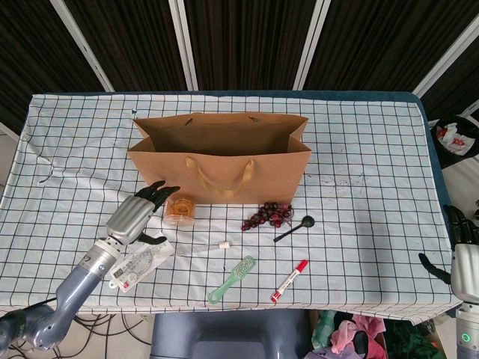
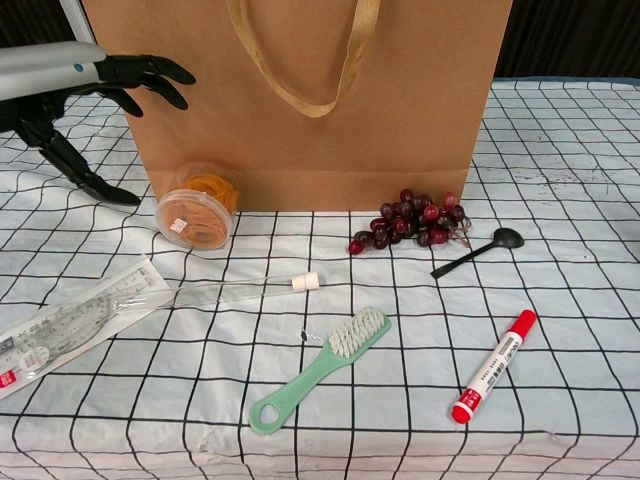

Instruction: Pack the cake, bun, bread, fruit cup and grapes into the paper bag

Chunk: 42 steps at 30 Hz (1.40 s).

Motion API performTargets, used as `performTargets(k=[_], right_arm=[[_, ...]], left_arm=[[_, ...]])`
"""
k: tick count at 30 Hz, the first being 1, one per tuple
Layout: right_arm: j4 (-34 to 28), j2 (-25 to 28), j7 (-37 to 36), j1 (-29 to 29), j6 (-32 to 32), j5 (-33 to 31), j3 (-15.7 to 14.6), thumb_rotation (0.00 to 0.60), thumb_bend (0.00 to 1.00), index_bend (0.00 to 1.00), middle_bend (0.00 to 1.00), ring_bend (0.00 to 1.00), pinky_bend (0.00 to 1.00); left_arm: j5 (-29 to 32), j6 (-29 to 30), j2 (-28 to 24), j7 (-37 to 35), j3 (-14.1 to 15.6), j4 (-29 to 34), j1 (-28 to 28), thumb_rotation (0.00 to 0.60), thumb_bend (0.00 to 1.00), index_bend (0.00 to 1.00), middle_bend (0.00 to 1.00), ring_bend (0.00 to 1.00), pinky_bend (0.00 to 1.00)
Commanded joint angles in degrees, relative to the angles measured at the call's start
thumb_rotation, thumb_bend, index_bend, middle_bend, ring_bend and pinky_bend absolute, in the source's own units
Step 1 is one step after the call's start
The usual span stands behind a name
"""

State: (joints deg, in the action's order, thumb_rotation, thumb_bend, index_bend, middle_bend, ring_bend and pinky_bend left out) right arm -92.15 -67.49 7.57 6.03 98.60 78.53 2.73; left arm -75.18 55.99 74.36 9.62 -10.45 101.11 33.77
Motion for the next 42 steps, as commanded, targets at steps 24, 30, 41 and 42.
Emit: performTargets(k=[24, 30, 41, 42], right_arm=[[1.73, -0.66, -1.69, -1.64, -3.48, 2.18, 2.57, 0.600, 0.10, 0.08, 0.13, 0.20, 0.25], [1.88, -0.74, -2.13, -2.01, -3.77, 2.24, 3.15, 0.600, 0.11, 0.08, 0.13, 0.20, 0.25], [2.03, -1.15, -1.96, -2.30, -4.50, 2.76, 3.60, 0.600, 0.11, 0.08, 0.13, 0.20, 0.25], [2.04, -1.18, -1.98, -2.35, -4.51, 2.79, 3.67, 0.600, 0.11, 0.08, 0.13, 0.20, 0.25]], left_arm=[[11.23, -5.40, 10.22, 8.44, -0.19, -10.56, 8.91, 0.600, 0.11, 0.09, 0.18, 0.06, 0.17], [12.80, -5.13, 11.26, 9.85, 0.23, -11.60, 9.55, 0.600, 0.12, 0.09, 0.22, 0.12, 0.21], [14.51, -4.70, 13.07, 12.27, 1.18, -13.78, 10.55, 0.600, 0.17, 0.09, 0.28, 0.21, 0.25], [14.63, -4.55, 13.19, 12.47, 1.27, -13.98, 10.57, 0.600, 0.18, 0.10, 0.29, 0.23, 0.25]])
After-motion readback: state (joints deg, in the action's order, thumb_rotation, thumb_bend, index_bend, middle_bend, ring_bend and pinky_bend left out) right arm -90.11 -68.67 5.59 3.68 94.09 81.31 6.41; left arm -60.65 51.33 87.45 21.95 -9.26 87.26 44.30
